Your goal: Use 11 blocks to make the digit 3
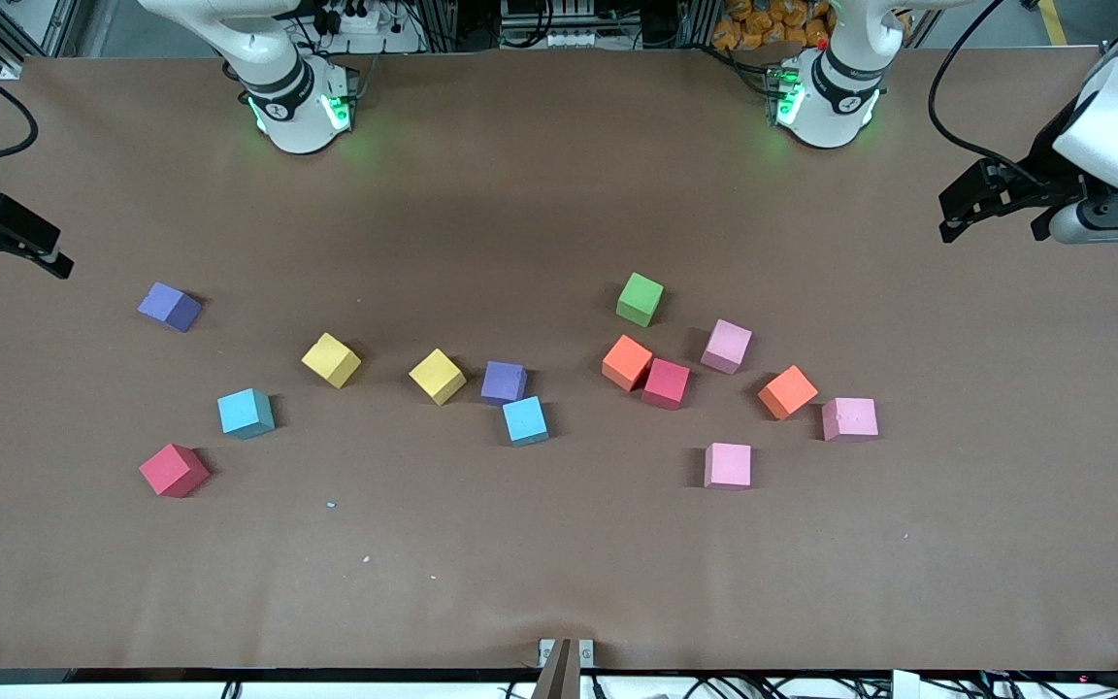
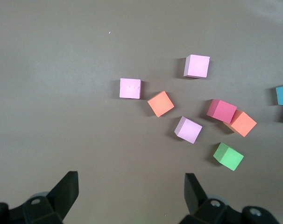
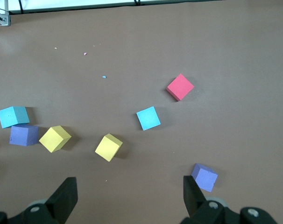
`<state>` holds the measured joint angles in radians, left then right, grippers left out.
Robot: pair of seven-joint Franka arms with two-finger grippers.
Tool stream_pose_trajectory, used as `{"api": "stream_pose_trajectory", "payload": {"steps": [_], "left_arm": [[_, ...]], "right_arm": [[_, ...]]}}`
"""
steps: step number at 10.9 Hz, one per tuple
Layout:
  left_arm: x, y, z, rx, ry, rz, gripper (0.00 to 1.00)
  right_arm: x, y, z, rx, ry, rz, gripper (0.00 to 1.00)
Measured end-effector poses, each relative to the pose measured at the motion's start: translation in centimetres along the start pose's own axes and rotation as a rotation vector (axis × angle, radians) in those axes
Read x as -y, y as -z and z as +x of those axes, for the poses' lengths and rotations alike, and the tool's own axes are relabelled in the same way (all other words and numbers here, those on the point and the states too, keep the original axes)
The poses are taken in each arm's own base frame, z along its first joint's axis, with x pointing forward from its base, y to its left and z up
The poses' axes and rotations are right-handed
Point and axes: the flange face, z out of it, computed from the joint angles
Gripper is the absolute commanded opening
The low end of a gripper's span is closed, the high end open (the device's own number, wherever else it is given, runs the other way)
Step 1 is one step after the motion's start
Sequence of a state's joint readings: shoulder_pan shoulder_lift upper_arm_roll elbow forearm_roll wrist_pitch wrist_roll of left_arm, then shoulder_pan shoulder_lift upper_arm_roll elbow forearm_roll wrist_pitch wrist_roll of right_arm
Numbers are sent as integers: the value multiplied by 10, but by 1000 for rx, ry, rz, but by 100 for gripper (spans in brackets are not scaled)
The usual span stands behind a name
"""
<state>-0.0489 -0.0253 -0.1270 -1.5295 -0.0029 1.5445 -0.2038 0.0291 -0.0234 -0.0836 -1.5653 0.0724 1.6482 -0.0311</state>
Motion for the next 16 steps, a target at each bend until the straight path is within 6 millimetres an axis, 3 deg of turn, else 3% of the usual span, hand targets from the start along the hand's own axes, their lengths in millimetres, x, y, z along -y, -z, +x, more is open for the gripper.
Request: {"api": "stream_pose_trajectory", "payload": {"steps": [4,13,16], "left_arm": [[2,-2,0,3,4,1,100],[5,-8,1,17,13,4,100],[6,-32,2,82,26,-9,100]], "right_arm": [[8,-1,-4,35,14,2,100],[-1,1,-6,38,-2,2,100],[-2,0,-6,39,-3,2,100]]}}
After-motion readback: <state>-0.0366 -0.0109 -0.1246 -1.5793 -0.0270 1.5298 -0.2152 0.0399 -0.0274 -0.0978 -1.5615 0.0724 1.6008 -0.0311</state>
